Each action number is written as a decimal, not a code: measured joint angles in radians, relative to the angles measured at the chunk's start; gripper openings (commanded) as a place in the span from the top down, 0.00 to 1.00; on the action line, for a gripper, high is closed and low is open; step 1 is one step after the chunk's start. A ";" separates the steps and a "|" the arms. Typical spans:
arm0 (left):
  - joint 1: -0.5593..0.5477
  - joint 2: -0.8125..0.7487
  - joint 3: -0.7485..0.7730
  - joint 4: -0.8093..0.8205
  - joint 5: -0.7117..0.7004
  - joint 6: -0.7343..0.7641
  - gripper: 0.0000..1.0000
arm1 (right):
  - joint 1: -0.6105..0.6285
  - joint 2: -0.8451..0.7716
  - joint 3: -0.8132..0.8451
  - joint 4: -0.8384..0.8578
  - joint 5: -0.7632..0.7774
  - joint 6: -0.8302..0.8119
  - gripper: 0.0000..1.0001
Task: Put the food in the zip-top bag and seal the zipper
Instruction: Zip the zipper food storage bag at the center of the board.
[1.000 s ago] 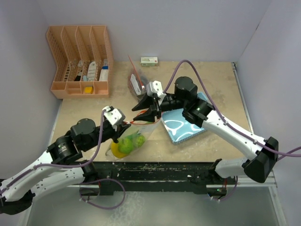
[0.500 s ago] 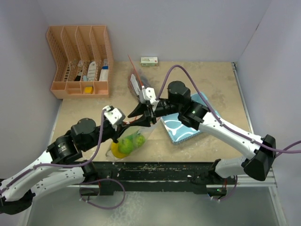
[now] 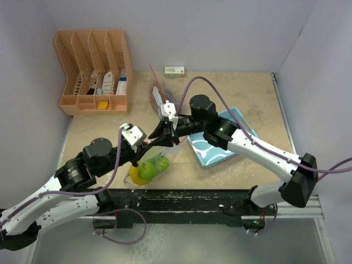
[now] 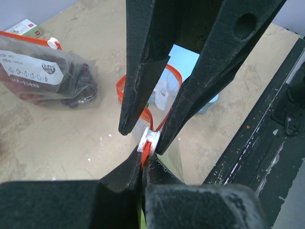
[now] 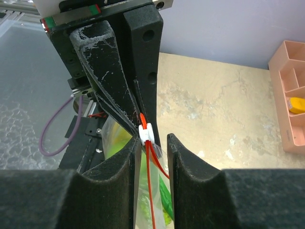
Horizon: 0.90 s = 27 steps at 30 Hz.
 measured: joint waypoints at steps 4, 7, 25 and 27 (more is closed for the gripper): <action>0.000 0.002 0.000 0.000 0.000 0.000 1.00 | 0.001 0.000 0.000 0.000 0.000 0.000 0.66; 0.000 0.003 0.000 0.000 0.000 0.000 1.00 | 0.002 0.000 0.000 0.001 -0.001 0.002 0.63; 0.000 0.009 0.000 0.003 -0.003 0.001 1.00 | 0.002 0.014 0.038 -0.019 -0.012 0.004 0.97; 0.001 0.009 0.000 0.001 -0.008 0.001 1.00 | 0.003 0.016 0.039 -0.025 -0.008 0.005 1.00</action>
